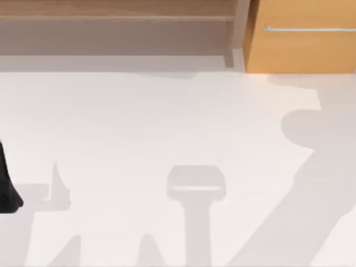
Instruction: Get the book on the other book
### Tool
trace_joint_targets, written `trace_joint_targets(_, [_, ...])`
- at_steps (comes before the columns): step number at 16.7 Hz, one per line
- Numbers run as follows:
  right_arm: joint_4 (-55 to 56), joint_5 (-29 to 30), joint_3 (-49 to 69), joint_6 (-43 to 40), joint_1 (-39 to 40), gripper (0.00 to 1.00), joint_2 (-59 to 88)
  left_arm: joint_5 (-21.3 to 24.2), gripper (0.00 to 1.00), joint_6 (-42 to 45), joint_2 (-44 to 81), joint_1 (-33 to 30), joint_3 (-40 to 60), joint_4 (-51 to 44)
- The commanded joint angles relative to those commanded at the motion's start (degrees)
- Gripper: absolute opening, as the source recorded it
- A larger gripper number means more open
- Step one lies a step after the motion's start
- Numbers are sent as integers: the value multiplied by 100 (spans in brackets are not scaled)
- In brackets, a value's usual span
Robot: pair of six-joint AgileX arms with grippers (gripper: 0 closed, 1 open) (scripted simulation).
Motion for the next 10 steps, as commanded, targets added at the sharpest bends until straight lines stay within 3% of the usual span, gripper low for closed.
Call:
trace_joint_targets(2, [0,0,0,0,0,2,0,0,100,0,0,0,0,0])
trace_joint_targets(3, [0,0,0,0,0,0,0,0,100,0,0,0,0,0])
trace_joint_targets(10, [0,0,0,0,0,0,0,0,100,0,0,0,0,0])
